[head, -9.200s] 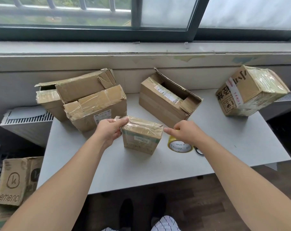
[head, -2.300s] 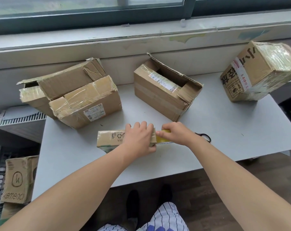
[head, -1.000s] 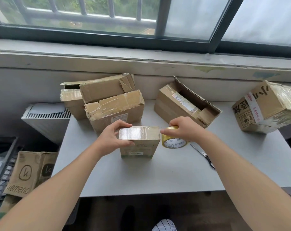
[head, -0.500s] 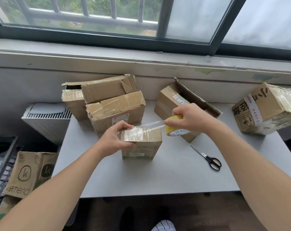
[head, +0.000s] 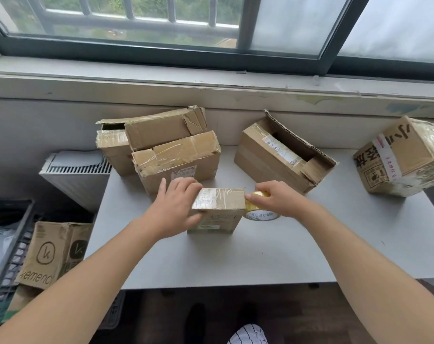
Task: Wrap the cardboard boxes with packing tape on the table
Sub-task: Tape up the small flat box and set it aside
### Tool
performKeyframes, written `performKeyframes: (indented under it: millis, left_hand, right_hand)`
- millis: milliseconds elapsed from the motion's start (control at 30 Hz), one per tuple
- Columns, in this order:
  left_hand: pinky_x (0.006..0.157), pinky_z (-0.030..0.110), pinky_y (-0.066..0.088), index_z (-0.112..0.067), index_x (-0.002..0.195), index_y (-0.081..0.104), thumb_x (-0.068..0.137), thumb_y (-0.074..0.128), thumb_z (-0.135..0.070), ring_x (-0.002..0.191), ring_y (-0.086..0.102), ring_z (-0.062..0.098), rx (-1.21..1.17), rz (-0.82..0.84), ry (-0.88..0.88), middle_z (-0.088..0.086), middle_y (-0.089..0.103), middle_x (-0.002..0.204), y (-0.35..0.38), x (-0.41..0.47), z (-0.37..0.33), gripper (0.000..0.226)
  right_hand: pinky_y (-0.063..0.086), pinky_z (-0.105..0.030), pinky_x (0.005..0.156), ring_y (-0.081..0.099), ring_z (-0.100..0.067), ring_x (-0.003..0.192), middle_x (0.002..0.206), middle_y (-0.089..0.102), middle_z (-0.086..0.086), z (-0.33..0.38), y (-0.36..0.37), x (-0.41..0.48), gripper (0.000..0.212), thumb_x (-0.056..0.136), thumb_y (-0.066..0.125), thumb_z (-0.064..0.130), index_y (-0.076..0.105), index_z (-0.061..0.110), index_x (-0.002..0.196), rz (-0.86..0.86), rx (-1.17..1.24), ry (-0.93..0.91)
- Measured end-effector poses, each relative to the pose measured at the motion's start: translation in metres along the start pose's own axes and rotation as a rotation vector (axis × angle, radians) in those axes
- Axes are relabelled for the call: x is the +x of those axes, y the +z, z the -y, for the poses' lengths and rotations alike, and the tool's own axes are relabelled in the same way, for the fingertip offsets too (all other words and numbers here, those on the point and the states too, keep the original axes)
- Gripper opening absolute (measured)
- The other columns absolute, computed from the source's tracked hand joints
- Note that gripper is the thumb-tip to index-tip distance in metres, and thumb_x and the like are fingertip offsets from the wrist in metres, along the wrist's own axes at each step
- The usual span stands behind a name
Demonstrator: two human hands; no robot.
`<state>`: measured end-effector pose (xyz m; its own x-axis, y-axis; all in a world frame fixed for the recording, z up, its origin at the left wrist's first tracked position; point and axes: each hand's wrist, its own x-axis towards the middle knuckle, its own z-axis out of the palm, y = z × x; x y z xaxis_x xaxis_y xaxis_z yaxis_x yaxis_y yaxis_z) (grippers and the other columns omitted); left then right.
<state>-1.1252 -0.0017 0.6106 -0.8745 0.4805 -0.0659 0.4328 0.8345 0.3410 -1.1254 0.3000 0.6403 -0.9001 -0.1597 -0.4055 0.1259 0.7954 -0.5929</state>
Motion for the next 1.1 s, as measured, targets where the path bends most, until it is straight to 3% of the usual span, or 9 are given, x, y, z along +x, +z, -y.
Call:
performKeyframes:
  millis: [67, 133, 333, 467, 600, 700, 767, 933, 1100]
  left_hand:
    - [0.117, 0.074, 0.000, -0.008, 0.155, 0.025, 0.096, 0.047, -0.063, 0.156, 0.004, 0.031, 0.411, 0.092, 0.003, 0.010, 0.010, 0.168, -0.002, 0.003, -0.019, 0.084]
    - [0.118, 0.074, -0.007, 0.000, 0.160, 0.005, 0.095, 0.043, -0.070, 0.157, -0.007, 0.034, 0.527, 0.170, 0.019, 0.016, -0.004, 0.170, 0.001, 0.011, -0.045, 0.103]
    - [0.121, 0.059, 0.017, -0.006, 0.159, 0.008, 0.086, 0.059, -0.069, 0.144, 0.032, 0.030, 0.344, 0.115, 0.127, 0.009, 0.033, 0.154, 0.026, 0.040, -0.102, 0.109]
    - [0.100, 0.042, 0.031, -0.020, 0.138, 0.035, 0.086, 0.070, -0.058, 0.125, 0.045, 0.024, 0.341, 0.039, 0.119, 0.000, 0.044, 0.130, 0.029, 0.045, -0.104, 0.073]
    - [0.090, 0.037, 0.030, -0.027, 0.127, 0.048, 0.076, 0.080, -0.056, 0.115, 0.048, 0.017, 0.068, 0.015, 0.086, -0.009, 0.047, 0.115, 0.012, 0.049, -0.085, 0.068]
    - [0.081, 0.031, 0.039, -0.026, 0.115, 0.053, 0.064, 0.095, -0.040, 0.099, 0.053, 0.013, -0.417, -0.101, 0.063, -0.011, 0.053, 0.105, -0.008, 0.045, -0.066, 0.068]
    - [0.075, 0.023, 0.046, -0.030, 0.109, 0.051, 0.061, 0.099, -0.030, 0.091, 0.058, 0.010, -0.667, -0.090, 0.048, -0.010, 0.061, 0.103, -0.012, 0.038, -0.055, 0.068]
    - [0.067, 0.017, 0.047, -0.036, 0.110, 0.051, 0.061, 0.092, -0.031, 0.090, 0.060, 0.008, -0.724, -0.009, -0.104, -0.012, 0.062, 0.102, 0.021, 0.017, -0.028, 0.064]
    - [0.069, 0.015, 0.047, -0.025, 0.108, 0.060, 0.066, 0.095, -0.016, 0.091, 0.060, 0.002, -0.727, 0.031, -0.208, -0.009, 0.062, 0.103, 0.048, 0.000, 0.001, 0.056]
  right_hand:
    - [0.035, -0.033, 0.061, 0.045, -0.015, 0.066, 0.072, 0.049, -0.001, -0.001, 0.004, 0.000, 0.048, 0.095, 0.062, 0.054, 0.055, 0.011, 0.076, 0.005, 0.027, -0.006]
    - [0.036, -0.033, 0.060, 0.045, -0.014, 0.065, 0.073, 0.050, -0.001, -0.001, 0.007, 0.000, 0.048, 0.096, 0.061, 0.054, 0.055, 0.010, 0.076, 0.017, 0.022, -0.019]
    - [0.037, -0.031, 0.057, 0.042, -0.013, 0.061, 0.068, 0.047, 0.002, -0.006, 0.010, -0.003, 0.042, 0.097, 0.062, 0.045, 0.045, 0.024, 0.065, -0.014, 0.037, -0.051]
    - [0.037, -0.029, 0.057, 0.044, -0.013, 0.063, 0.068, 0.049, 0.002, -0.011, 0.017, -0.007, 0.043, 0.096, 0.063, 0.047, 0.047, 0.023, 0.065, -0.038, 0.062, -0.045]
    - [0.032, -0.030, 0.055, 0.040, -0.010, 0.057, 0.060, 0.043, 0.004, 0.002, 0.005, -0.014, 0.058, 0.088, 0.067, 0.060, 0.051, 0.010, 0.064, -0.118, 0.144, -0.091]
    - [0.030, -0.024, 0.054, 0.037, -0.008, 0.057, 0.061, 0.040, 0.006, 0.025, -0.028, -0.027, 0.052, 0.096, 0.066, 0.049, 0.048, 0.012, 0.063, -0.215, 0.399, -0.218]
    - [0.030, -0.022, 0.054, 0.038, -0.008, 0.058, 0.062, 0.041, 0.004, 0.048, -0.034, -0.031, 0.049, 0.097, 0.067, 0.044, 0.051, 0.010, 0.066, -0.216, 0.384, -0.286]
    - [0.034, -0.030, 0.058, 0.043, -0.008, 0.058, 0.064, 0.046, 0.004, 0.075, 0.011, -0.013, 0.044, 0.090, 0.074, 0.047, 0.060, 0.008, 0.075, -0.068, 0.159, -0.301]
    - [0.030, -0.029, 0.057, 0.037, -0.009, 0.058, 0.060, 0.039, 0.007, 0.079, 0.040, -0.001, 0.052, 0.092, 0.069, 0.052, 0.055, 0.006, 0.071, 0.007, 0.088, -0.306]
